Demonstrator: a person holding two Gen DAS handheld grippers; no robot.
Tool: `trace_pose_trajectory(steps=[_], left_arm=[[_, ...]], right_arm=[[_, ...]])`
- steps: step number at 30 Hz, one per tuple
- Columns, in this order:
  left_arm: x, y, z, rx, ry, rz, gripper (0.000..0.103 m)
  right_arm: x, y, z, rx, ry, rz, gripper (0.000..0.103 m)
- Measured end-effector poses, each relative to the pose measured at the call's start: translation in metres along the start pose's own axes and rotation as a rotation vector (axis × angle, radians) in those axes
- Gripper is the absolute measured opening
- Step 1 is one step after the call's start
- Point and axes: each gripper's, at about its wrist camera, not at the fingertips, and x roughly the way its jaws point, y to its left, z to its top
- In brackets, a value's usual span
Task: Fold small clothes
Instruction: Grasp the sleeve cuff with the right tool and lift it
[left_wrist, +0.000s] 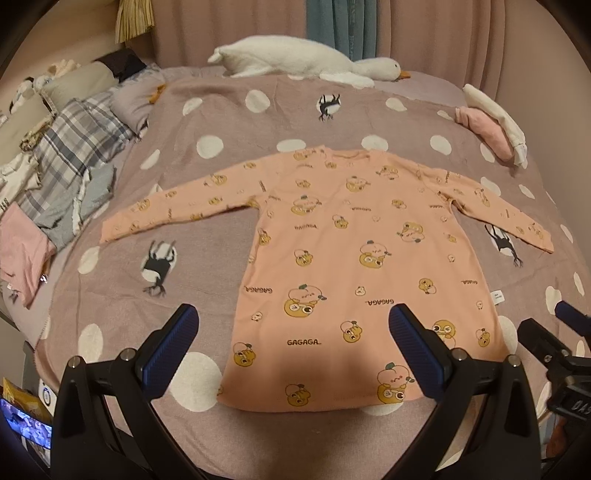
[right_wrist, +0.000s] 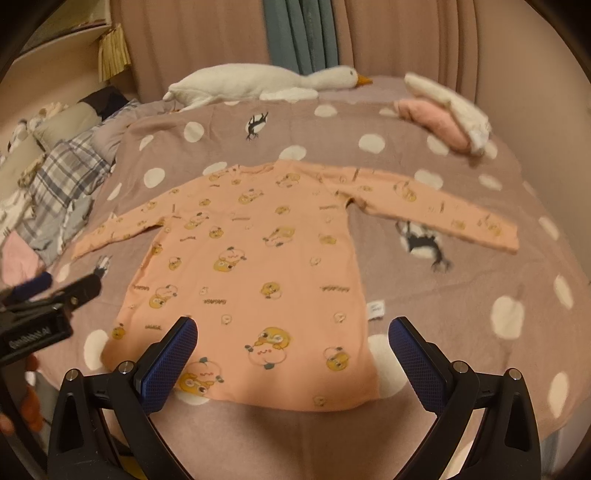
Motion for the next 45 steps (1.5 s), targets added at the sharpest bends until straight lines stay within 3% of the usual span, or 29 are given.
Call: trace_pose_trajectory(steps=[5,9,11,13,18,23,25,28,37,39,45], left_arm=[[0.022,0.003,-0.003,-0.02,0.057,-0.09,0.103],[0.039,0.016,0.0,-0.117,0.099,-0.229,0.103],[0.046,0.019,0.004,-0.157,0.114,-0.25,0.103],[0.051,0.025,0.011,-0.19,0.106,-0.247,0.103],[0.059,0.036,0.036,-0.212,0.061,-0.205,0.103],[0.069,0.05,0.064,-0.265,0.023,-0.181,0.103],[0.075,0.055,0.072,-0.29,0.018,-0.174,0.103],[0.08,0.061,0.08,-0.311,0.008,-0.153,0.103],[0.084,0.074,0.076,-0.311,0.022,-0.082,0.103],[0.082,0.079,0.073,-0.317,0.021,-0.074,0.103],[0.082,0.089,0.068,-0.329,0.025,-0.055,0.103]], right_arm=[[0.012,-0.032,-0.008,0.133,0.037,0.111,0.102],[0.017,-0.07,-0.008,0.277,0.014,0.216,0.102],[0.02,-0.093,-0.004,0.355,-0.004,0.233,0.102],[0.023,-0.122,0.001,0.421,-0.039,0.225,0.102],[0.038,-0.204,0.02,0.596,-0.109,0.105,0.102],[0.063,-0.269,0.032,0.78,-0.139,0.092,0.102],[0.076,-0.287,0.033,0.826,-0.127,0.058,0.101],[0.099,-0.309,0.033,0.918,-0.087,0.034,0.091],[0.101,-0.334,0.044,0.977,-0.207,-0.043,0.088],[0.1,-0.339,0.044,0.975,-0.22,-0.058,0.083],[0.107,-0.357,0.047,1.037,-0.234,-0.057,0.049]])
